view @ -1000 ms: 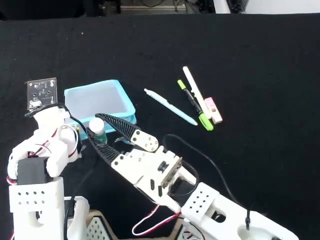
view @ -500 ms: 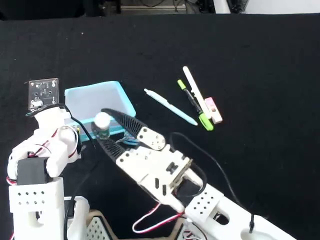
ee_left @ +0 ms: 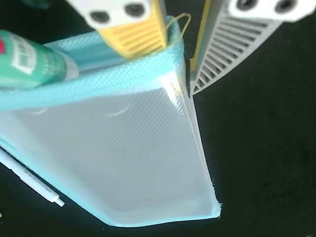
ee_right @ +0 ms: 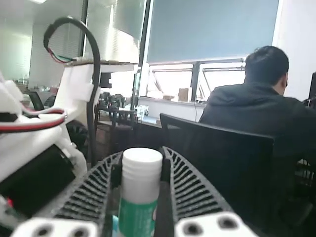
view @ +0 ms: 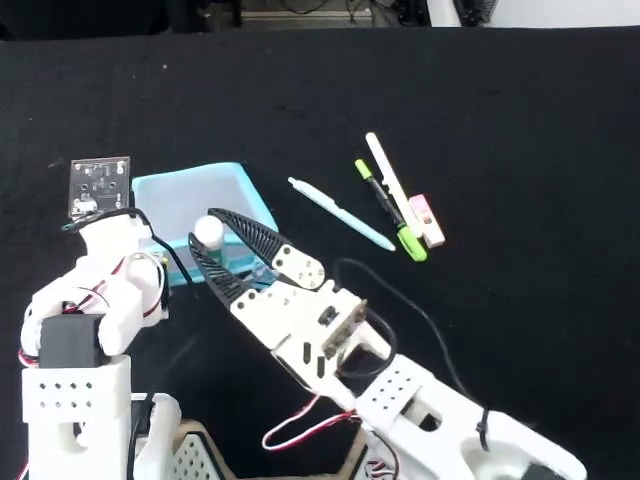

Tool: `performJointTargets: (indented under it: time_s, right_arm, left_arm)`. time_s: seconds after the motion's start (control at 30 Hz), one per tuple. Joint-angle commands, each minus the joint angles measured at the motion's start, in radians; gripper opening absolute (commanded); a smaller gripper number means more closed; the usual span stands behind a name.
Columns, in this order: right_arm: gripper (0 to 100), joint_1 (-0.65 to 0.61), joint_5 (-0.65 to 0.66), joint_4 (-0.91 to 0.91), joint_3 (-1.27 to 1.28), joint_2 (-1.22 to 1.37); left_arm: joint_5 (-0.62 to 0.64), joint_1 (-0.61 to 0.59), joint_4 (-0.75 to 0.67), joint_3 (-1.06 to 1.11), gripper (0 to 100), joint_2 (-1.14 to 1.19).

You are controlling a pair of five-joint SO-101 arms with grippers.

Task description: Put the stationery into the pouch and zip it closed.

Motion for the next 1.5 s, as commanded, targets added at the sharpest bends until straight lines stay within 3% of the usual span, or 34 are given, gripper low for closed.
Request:
performJointTargets:
  time_s: [0.0, 0.57, 0.67, 0.9, 1.03, 1.47]
  right_arm:
    - [1.1, -0.012, 0.000, -0.123, 0.004, 0.022]
    - [1.1, -0.060, 0.008, -0.137, 0.125, 0.024]
    - [1.1, -0.063, 0.074, -0.140, 0.119, 0.022]
    - [1.1, -0.060, 0.092, -0.173, 0.127, 0.024]
    - [1.1, -0.066, 0.221, -0.175, 0.127, 0.024]
    - [1.1, -0.141, 0.163, -0.115, 0.128, 0.030]
  left_arm:
    - [-0.005, 0.021, 0.005, -0.059, 3, -0.009]
    - [-0.005, 0.021, 0.005, -0.059, 3, -0.009]
    - [-0.005, 0.021, 0.005, -0.059, 3, -0.009]
    - [-0.005, 0.021, 0.005, -0.059, 3, -0.009]
    - [-0.005, 0.021, 0.005, -0.059, 3, -0.009]
    - [-0.005, 0.021, 0.003, -0.061, 3, -0.009]
